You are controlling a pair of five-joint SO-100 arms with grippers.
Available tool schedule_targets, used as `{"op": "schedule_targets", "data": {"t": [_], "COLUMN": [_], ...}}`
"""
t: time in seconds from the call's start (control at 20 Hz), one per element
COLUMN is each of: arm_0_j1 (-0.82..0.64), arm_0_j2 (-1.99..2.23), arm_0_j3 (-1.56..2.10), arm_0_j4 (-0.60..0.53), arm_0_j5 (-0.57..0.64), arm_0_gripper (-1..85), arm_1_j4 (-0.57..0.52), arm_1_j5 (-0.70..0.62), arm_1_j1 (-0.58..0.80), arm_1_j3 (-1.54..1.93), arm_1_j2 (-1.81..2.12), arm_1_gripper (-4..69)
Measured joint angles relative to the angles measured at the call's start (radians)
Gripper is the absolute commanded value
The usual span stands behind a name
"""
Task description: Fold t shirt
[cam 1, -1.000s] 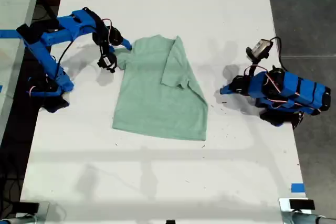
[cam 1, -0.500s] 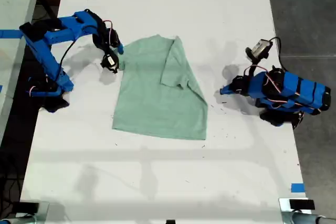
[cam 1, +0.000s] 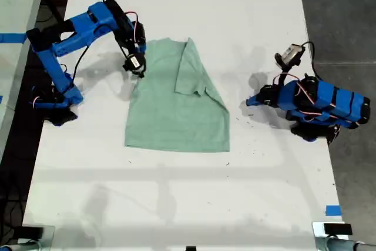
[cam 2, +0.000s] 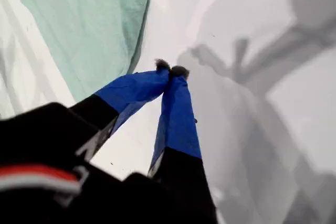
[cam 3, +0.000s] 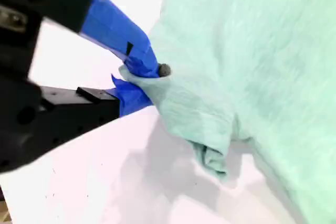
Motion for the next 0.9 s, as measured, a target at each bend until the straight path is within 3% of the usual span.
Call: {"op": "schedule_targets", "data": {"t": [0.15, 0.25, 0.3, 0.4, 0.5, 0.55, 0.8, 0.9], "arm_0_j1": [0.166, 0.245, 0.268, 0.284, 0.282, 0.282, 0.272, 0.331], "arm_0_j2": [-0.16, -0.287, -0.33, -0.342, -0.314, -0.272, 0.232, 0.545], "arm_0_j3": [-0.258, -0.383, -0.41, -0.422, -0.43, -0.43, -0.244, 0.011], "arm_0_j4": [0.028, 0.017, 0.008, -0.012, -0.014, 0.0, 0.048, -0.041], "arm_0_j5": [-0.089, -0.118, -0.121, -0.123, -0.123, -0.123, -0.109, -0.15], "arm_0_gripper": [1.5, 33.7, 34.7, 33.2, 24.9, 0.0, 0.0, 0.0], "arm_1_j4": [0.0, 0.0, 0.0, 0.0, 0.0, 0.0, 0.0, 0.0], "arm_1_j5": [0.0, 0.0, 0.0, 0.0, 0.0, 0.0, 0.0, 0.0], "arm_1_j1": [0.0, 0.0, 0.0, 0.0, 0.0, 0.0, 0.0, 0.0], "arm_1_j3": [0.0, 0.0, 0.0, 0.0, 0.0, 0.0, 0.0, 0.0], "arm_1_j2": [0.0, 0.0, 0.0, 0.0, 0.0, 0.0, 0.0, 0.0], "arm_1_gripper": [1.0, 1.0, 1.0, 1.0, 1.0, 1.0, 1.0, 1.0]}}
